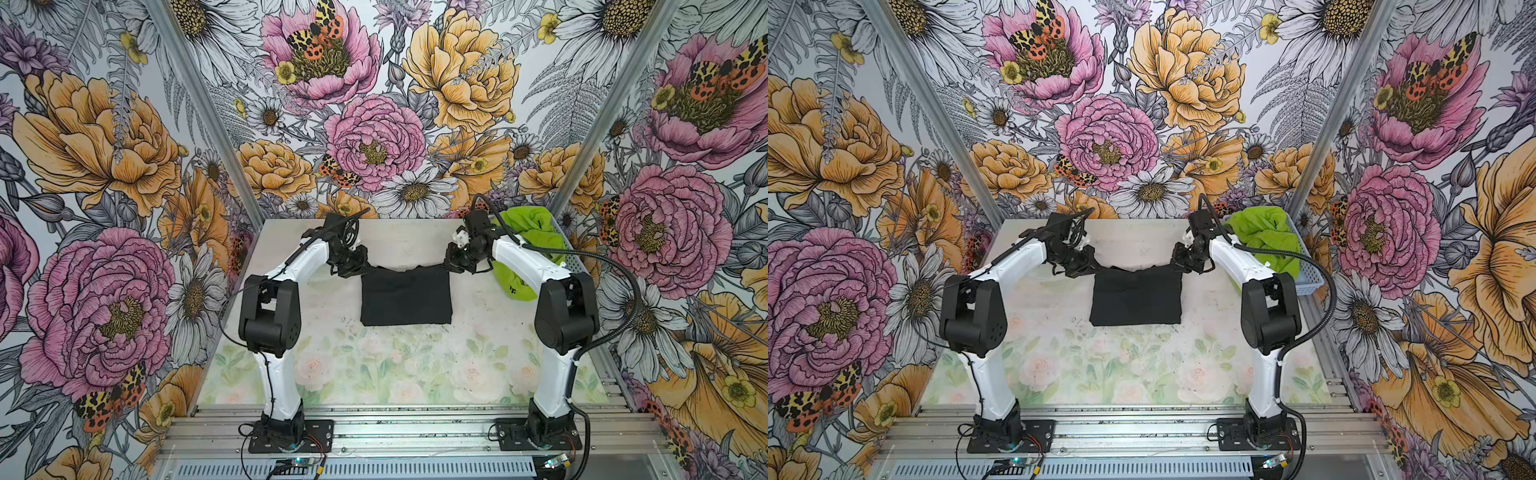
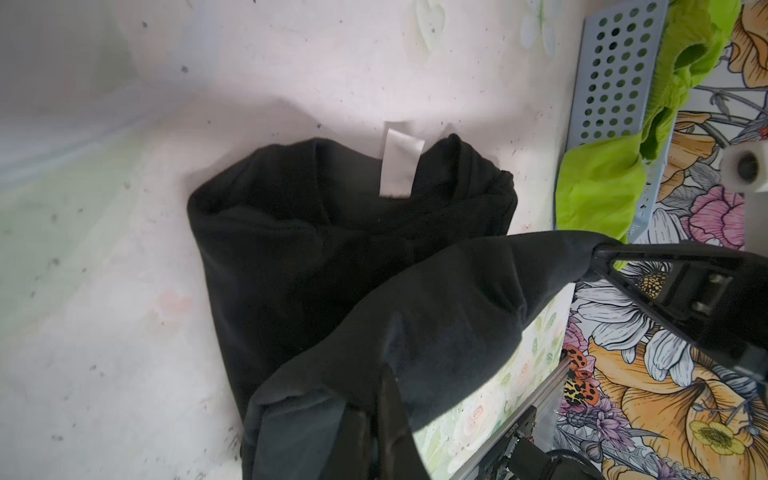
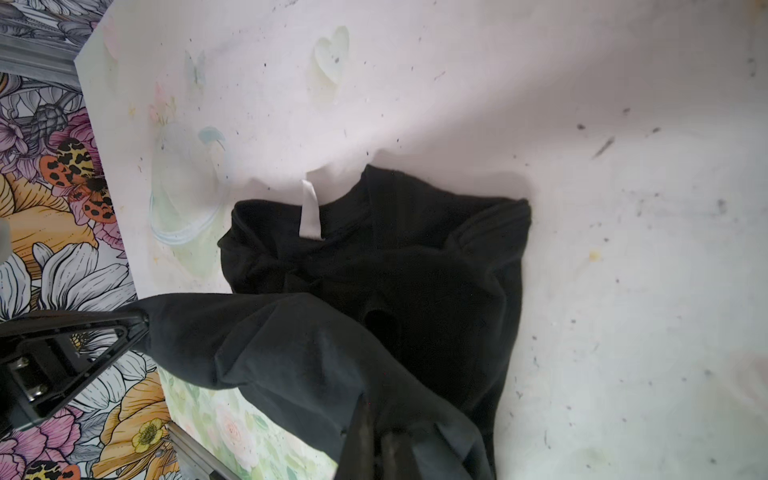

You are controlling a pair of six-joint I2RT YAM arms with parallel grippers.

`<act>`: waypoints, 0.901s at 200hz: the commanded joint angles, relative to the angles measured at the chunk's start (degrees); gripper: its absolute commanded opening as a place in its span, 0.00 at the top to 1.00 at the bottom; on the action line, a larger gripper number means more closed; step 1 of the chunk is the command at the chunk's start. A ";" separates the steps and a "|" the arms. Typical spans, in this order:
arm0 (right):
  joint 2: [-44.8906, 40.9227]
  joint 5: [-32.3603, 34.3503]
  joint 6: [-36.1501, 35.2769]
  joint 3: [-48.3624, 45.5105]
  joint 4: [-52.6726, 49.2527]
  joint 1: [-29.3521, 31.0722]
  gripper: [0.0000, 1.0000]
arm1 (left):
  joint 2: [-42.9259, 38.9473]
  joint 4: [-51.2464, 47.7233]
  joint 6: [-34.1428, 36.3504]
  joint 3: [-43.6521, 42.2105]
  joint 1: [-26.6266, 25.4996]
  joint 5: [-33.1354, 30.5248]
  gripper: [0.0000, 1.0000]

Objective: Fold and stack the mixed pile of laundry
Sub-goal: 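Fold the near edge over toward the collar with both grippers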

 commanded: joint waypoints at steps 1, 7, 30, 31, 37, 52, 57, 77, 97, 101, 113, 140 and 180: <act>3.72 -1.42 -1.68 3.97 0.61 -1.03 1.00 | 3.78 0.66 1.55 4.02 0.89 2.57 1.00; 4.55 -1.54 -1.66 4.55 0.68 -1.24 1.00 | 4.82 0.71 1.58 4.53 1.07 2.69 1.00; 7.87 -1.35 -2.47 7.28 0.64 -1.71 1.00 | 6.96 0.67 1.51 5.34 1.70 2.20 1.00; 8.04 -1.35 -2.55 7.40 0.67 -1.71 1.00 | 6.97 0.71 1.46 5.32 1.76 2.18 1.00; 8.74 -1.44 -2.66 8.21 0.69 -1.85 1.00 | 7.14 0.66 1.50 5.22 2.11 1.99 1.00; 10.22 -1.41 -2.73 9.92 0.69 -2.03 1.00 | 7.12 0.70 1.58 5.04 2.55 1.74 1.00; 10.52 -1.36 -2.67 10.39 0.70 -2.05 1.00 | 7.03 0.66 1.51 4.96 2.64 1.55 1.00; 11.60 -1.45 -2.58 11.63 0.70 -2.18 1.00 | 6.08 0.69 1.35 4.35 3.02 0.54 1.00; 12.08 -1.92 -2.48 12.30 0.62 -2.24 1.00 | 4.94 0.67 1.12 3.48 3.32 0.17 1.00; 12.00 -2.04 -2.45 12.41 0.62 -2.25 1.00 | 4.56 0.67 0.92 3.17 3.39 0.36 1.00; 11.47 -2.41 -2.37 12.32 0.62 -2.33 1.00 | 2.86 0.64 0.55 2.33 3.31 0.40 1.00; 10.82 -2.41 -2.38 12.26 0.62 -2.42 1.00 | 0.01 0.66 -0.11 -0.87 3.79 0.25 1.00; 11.53 -2.71 -2.28 13.81 0.62 -2.34 1.00 | -3.68 0.68 -0.53 -4.11 4.18 -0.43 1.00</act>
